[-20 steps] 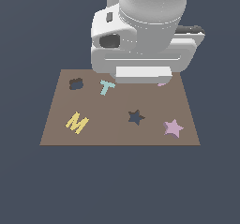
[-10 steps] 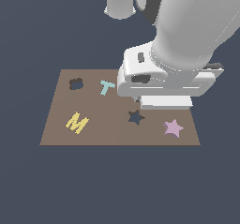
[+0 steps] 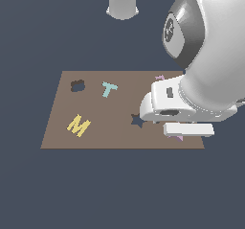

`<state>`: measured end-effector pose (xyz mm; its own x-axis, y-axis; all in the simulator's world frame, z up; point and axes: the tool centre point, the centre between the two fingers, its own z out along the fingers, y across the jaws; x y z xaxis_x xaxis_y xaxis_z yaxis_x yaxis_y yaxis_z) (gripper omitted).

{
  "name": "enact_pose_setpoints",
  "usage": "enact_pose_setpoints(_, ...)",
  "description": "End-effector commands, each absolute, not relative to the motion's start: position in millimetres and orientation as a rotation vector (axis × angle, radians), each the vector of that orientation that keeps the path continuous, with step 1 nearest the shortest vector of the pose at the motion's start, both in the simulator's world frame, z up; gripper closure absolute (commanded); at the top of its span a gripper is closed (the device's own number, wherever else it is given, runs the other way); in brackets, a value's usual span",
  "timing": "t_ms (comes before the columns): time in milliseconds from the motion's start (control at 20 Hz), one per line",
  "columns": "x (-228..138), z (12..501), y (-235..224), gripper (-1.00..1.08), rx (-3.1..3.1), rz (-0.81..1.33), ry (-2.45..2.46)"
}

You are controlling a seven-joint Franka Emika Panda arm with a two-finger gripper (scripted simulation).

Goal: Insert a designated object into the corresponding slot on a board.

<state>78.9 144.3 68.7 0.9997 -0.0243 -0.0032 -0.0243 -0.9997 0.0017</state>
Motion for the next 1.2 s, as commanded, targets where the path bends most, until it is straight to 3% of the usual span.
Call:
enact_pose_setpoints(0,86,62,152,-0.92,3.140,-0.002,-0.046)
enact_pose_setpoints(1150,101,34,167,-0.92,3.141,0.000,-0.058)
